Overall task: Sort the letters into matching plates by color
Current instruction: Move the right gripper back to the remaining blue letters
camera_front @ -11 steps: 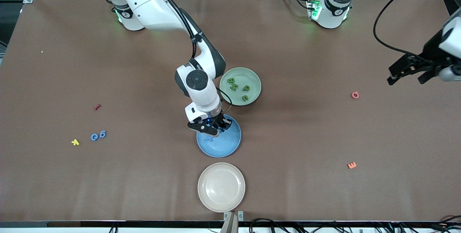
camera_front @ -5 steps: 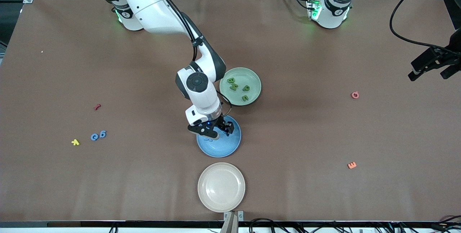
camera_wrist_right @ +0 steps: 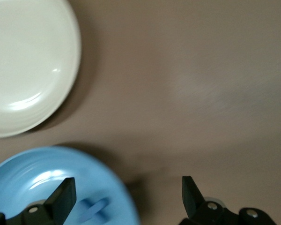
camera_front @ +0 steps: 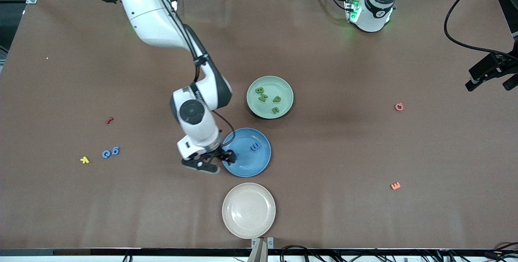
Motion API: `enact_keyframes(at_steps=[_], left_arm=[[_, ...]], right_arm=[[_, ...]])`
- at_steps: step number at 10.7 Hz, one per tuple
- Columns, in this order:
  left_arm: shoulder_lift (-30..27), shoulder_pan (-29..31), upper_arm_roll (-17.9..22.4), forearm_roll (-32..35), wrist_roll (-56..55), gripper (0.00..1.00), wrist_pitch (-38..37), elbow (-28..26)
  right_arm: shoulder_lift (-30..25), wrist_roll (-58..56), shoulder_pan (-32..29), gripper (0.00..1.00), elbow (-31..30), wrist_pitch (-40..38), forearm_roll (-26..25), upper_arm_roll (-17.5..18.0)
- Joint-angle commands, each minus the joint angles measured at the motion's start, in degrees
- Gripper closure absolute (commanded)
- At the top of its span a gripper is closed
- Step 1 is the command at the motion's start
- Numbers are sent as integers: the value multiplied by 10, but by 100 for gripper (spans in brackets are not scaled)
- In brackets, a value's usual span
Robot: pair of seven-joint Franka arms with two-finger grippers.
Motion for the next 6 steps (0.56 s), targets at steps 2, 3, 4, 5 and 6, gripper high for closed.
enact_keyframes(at_steps=[2, 3, 4, 5, 6], left_arm=[[2, -74, 74, 9, 17, 0, -13, 10], [-3, -126, 127, 13, 17, 0, -13, 8], [-4, -150, 147, 13, 17, 0, -14, 8], [-4, -161, 148, 14, 16, 0, -14, 8], [-4, -190, 172, 17, 15, 0, -14, 8]], right_arm=[[-42, -116, -91, 0, -13, -86, -4, 5], [-52, -137, -116, 0, -23, -89, -4, 5], [-60, -155, -142, 0, -34, -90, -4, 5], [-64, -153, -167, 0, -38, -90, -1, 6], [-68, -139, -189, 0, -39, -100, -1, 7]])
